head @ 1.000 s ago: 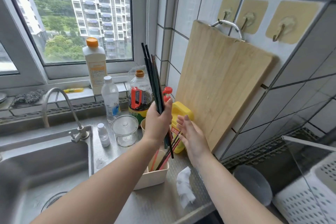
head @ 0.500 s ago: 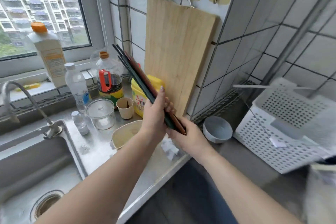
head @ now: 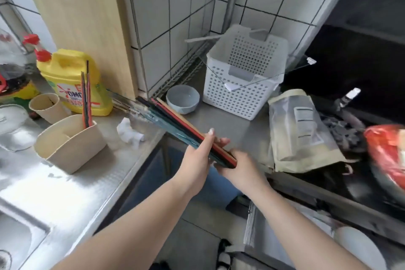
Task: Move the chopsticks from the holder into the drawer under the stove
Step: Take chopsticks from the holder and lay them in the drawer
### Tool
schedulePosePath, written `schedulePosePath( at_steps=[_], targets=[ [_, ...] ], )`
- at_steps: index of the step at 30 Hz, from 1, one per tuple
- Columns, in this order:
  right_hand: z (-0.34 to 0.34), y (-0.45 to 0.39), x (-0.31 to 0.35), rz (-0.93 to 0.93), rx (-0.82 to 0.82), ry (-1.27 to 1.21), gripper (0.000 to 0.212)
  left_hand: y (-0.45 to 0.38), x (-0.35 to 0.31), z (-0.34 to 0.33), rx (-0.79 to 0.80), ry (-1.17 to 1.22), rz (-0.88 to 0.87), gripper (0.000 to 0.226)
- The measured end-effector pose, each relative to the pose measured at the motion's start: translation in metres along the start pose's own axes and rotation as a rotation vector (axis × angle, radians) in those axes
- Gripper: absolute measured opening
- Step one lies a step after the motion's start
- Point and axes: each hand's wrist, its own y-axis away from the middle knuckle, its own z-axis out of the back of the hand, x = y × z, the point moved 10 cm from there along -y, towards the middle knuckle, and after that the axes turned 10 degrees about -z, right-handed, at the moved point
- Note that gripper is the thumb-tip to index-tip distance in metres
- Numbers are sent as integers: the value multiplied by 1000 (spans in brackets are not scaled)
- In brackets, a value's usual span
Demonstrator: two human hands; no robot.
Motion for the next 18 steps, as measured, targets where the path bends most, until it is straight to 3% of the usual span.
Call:
schedulePosePath(
  at_steps=[2, 4, 10, 13, 16, 18],
  targets=[
    [15, 6, -38, -42, -46, 47, 23, 9, 37, -21, 36, -42, 91, 43],
    [25, 11, -74, -66, -69, 67, 26, 17, 69, -41, 49, -16, 156, 24],
    [46, 15, -194, -144, 12, 112, 16, 43, 155, -113, 58, 94, 288, 16],
    [56, 21, -256, -153, 87, 132, 7, 59, 205, -137, -55, 174, 354, 9],
    [66, 31, -322, -187, 178, 218, 29, 79, 249, -152, -198, 230, 384, 8],
    [71, 38, -361, -207, 234, 292, 26, 95, 274, -156, -282, 240, 416, 9]
  ],
)
